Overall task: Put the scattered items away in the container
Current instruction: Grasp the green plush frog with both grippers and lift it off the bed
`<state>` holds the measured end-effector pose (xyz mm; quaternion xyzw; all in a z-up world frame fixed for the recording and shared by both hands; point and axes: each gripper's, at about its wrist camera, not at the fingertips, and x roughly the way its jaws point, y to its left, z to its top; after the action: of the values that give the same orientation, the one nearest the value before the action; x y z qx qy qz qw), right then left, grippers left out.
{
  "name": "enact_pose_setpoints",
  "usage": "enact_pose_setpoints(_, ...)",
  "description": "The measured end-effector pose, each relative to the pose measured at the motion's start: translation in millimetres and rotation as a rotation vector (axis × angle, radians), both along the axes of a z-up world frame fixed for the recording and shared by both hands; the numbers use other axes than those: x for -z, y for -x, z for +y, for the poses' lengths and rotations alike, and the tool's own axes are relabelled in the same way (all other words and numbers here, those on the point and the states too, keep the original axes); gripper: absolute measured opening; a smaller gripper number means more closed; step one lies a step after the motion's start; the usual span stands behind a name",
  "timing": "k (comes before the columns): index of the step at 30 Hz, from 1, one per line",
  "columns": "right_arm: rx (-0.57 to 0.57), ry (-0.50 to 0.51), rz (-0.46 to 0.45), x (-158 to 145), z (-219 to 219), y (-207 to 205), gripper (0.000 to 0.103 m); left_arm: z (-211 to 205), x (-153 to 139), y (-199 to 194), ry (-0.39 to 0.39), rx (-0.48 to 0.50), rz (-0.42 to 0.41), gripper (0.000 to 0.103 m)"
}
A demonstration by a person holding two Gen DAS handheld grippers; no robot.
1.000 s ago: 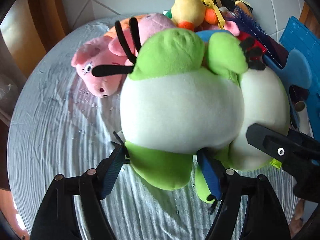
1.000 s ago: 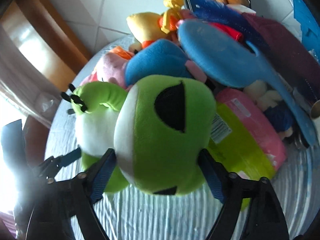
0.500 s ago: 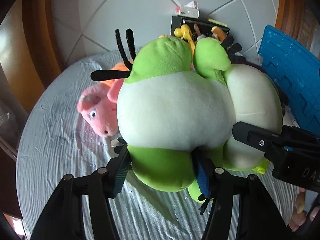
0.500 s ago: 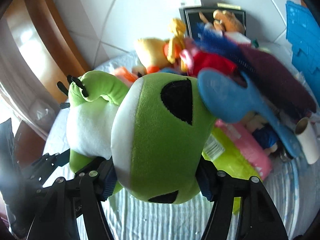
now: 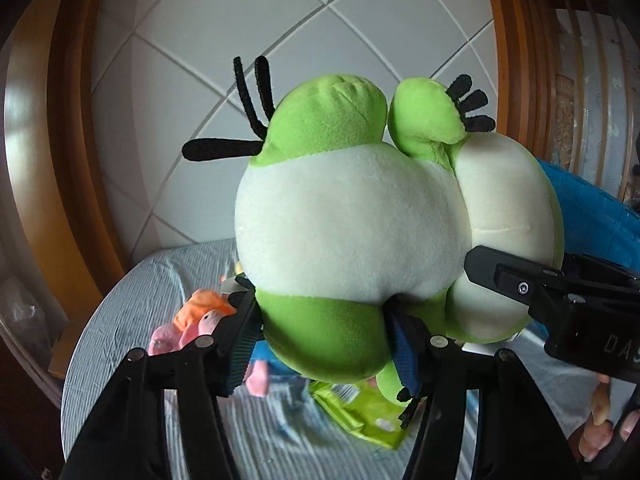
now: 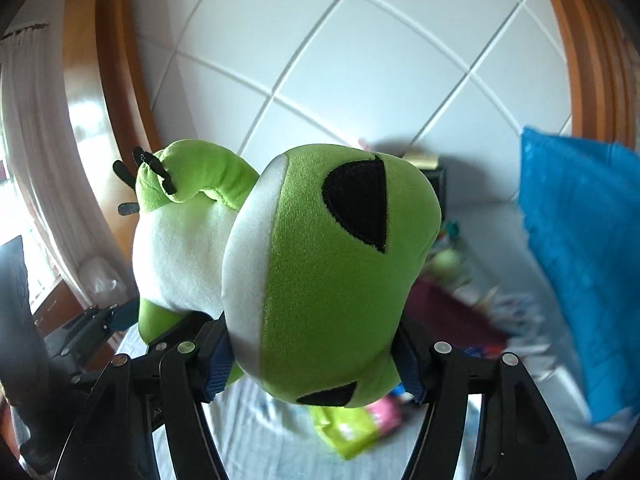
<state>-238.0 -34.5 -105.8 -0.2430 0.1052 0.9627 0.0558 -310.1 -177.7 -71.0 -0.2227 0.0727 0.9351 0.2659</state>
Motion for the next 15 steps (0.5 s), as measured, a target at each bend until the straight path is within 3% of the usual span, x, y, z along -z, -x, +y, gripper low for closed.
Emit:
enact_pose_setpoints(6,0.058,-0.068,0.057,-44.7,87.9,-60.0,0.067,98.9,-37.7,-53.3,-0.050,0.068,0.049,0.058)
enact_pose_setpoints(15,0.224,-0.054,0.106,-80.2,219.5,-111.0,0.068,250.4,-74.8,-90.3,-0.028,0.239,0.102,0.058)
